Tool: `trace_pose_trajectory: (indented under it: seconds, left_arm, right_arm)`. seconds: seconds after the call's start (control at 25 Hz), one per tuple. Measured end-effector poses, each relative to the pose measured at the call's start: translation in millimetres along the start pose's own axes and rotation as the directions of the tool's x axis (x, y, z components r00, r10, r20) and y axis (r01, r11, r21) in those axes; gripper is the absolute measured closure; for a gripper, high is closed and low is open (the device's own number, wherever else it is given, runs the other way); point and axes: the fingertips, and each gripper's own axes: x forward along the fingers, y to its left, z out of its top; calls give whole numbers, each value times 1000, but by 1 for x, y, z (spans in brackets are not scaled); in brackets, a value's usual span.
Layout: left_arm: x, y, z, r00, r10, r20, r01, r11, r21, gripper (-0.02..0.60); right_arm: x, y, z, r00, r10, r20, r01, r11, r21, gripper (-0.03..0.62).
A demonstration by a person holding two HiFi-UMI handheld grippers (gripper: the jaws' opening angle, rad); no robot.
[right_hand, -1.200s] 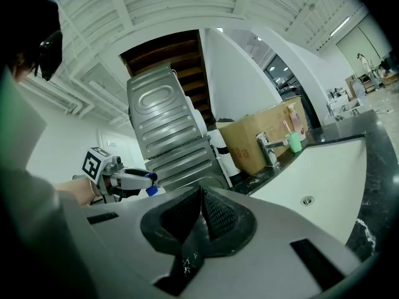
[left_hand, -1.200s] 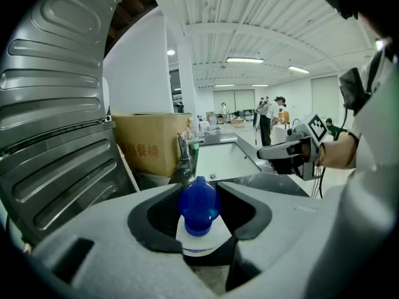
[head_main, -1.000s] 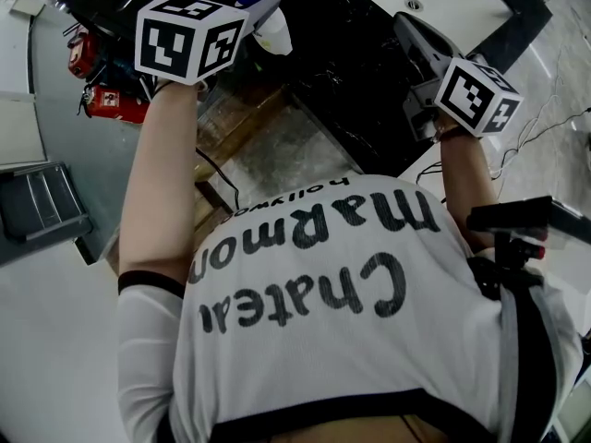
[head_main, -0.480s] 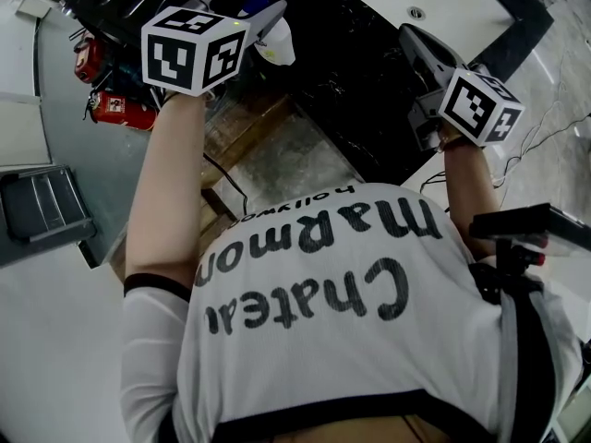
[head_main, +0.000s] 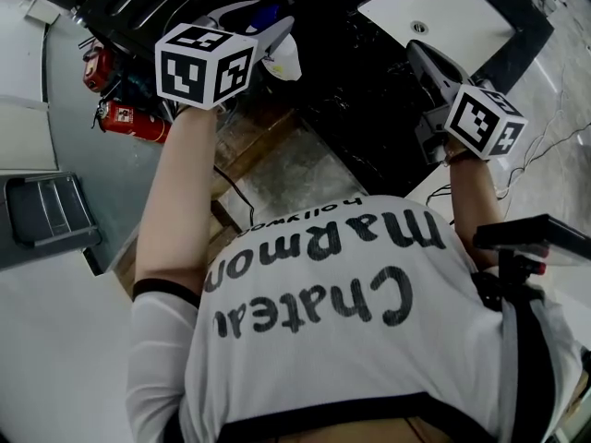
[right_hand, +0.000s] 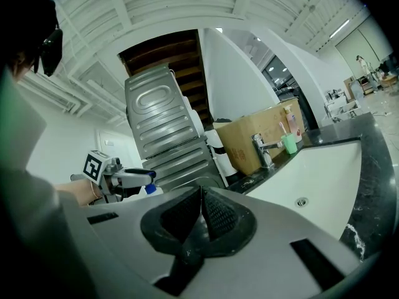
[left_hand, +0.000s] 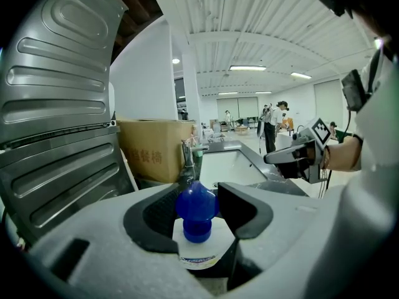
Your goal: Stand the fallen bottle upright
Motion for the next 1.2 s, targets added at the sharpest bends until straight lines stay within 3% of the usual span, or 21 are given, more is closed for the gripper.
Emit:
trace_pose_trajectory:
  seconds: [0.6,1.2]
  left_arm:
    - [0,4,-5,1000,21,-4,-21,999,35,390]
    - [3,21,-19,997,75,-10,-75,997,-2,390]
  right_arm:
    - [-7,-8,-3,1000,-21,-15,20,1000,-22,579]
    - [-15,-14,-5,999,-31,-15,30,999,-42,579]
